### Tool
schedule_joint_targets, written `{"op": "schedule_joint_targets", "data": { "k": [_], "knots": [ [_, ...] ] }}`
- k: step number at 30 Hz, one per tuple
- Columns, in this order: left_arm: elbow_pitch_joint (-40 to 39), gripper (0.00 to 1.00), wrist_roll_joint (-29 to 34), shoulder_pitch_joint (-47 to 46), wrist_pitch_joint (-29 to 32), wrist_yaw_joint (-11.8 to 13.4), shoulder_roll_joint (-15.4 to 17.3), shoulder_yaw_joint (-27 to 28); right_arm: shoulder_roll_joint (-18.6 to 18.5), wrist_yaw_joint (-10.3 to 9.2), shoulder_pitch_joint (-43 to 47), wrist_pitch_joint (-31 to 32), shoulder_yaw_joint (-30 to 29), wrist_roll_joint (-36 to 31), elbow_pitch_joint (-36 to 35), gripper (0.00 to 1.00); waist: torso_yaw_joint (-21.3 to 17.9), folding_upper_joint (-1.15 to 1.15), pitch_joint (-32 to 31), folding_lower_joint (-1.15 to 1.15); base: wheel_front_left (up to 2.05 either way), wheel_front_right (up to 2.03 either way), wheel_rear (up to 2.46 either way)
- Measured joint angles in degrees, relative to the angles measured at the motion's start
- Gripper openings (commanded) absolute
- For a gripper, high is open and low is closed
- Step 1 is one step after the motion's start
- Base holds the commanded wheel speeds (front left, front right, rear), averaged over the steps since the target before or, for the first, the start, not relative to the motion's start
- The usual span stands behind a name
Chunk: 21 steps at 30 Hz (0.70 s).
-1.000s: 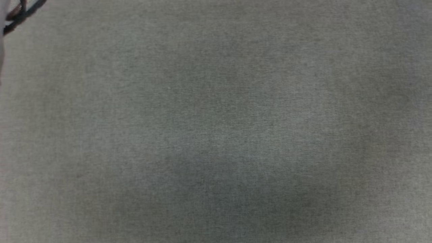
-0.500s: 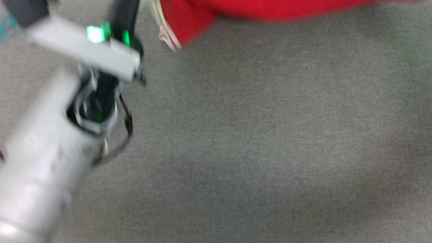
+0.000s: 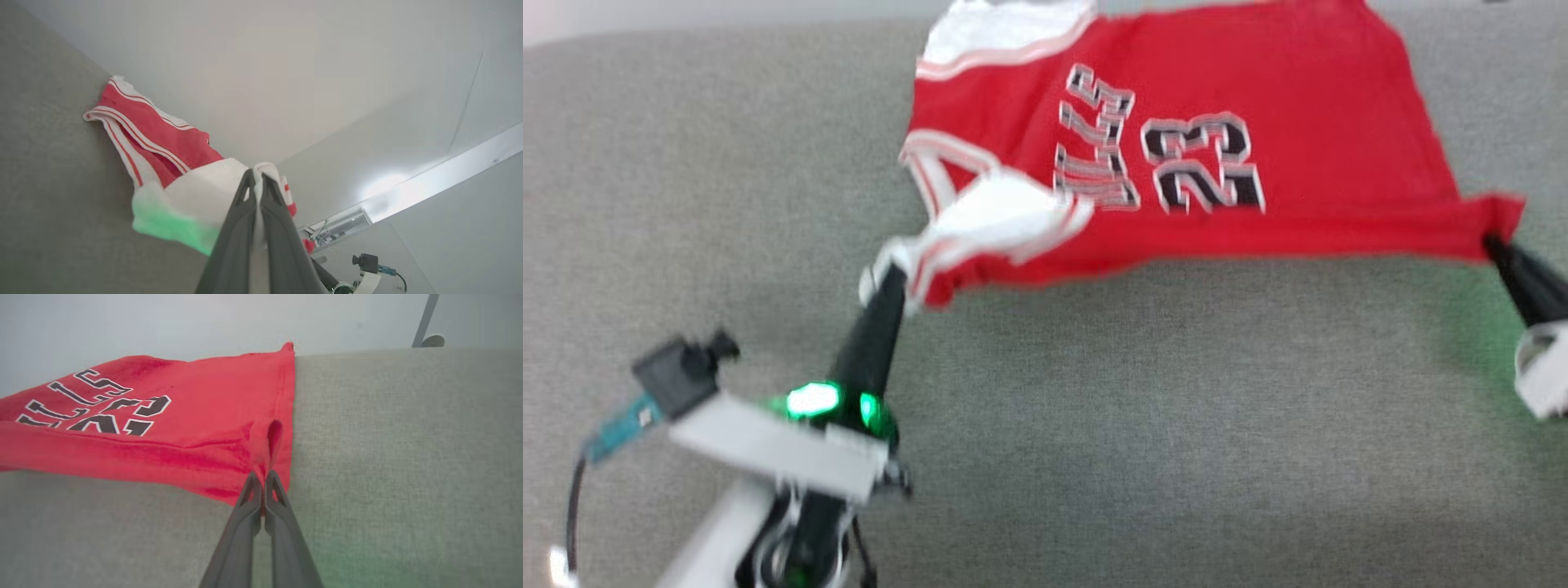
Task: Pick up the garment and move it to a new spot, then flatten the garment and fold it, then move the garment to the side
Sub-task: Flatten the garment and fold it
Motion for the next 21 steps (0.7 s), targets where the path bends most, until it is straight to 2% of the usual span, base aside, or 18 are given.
{"op": "schedule_joint_targets", "data": {
  "k": [6, 11, 16, 21],
  "knots": [
    [-7.0, 0.0, 0.9, 10.2, 0.0, 0.0, 4.0, -0.5, -4.1, 0.0, 11.5, 1.6, -5.5, 0.7, -8.7, 0.0, -0.5, 0.0, -2.3, 0.0, 0.0, 0.0, 0.0],
    [-10.9, 0.0, 3.0, 17.8, 0.0, 0.0, 6.3, 0.6, -5.2, 0.0, 21.6, 3.9, -12.8, -0.5, -16.2, 0.0, -1.5, 0.0, -2.7, 0.0, 0.0, 0.0, 0.0],
    [-13.4, 0.0, 4.9, 20.1, 0.0, 0.0, 7.4, 0.9, -3.4, 0.0, 29.6, 7.8, -22.0, -3.6, -22.5, 0.0, -1.6, 0.0, -2.0, 0.0, 0.0, 0.0, 0.0],
    [-12.1, 0.0, 5.0, 14.0, 0.8, 0.0, 7.9, -2.2, 1.6, -0.01, 29.8, 14.3, -29.2, -8.9, -26.1, 0.0, -1.4, 0.0, -1.5, 0.0, 0.0, 0.0, 0.0]
  ]
}}
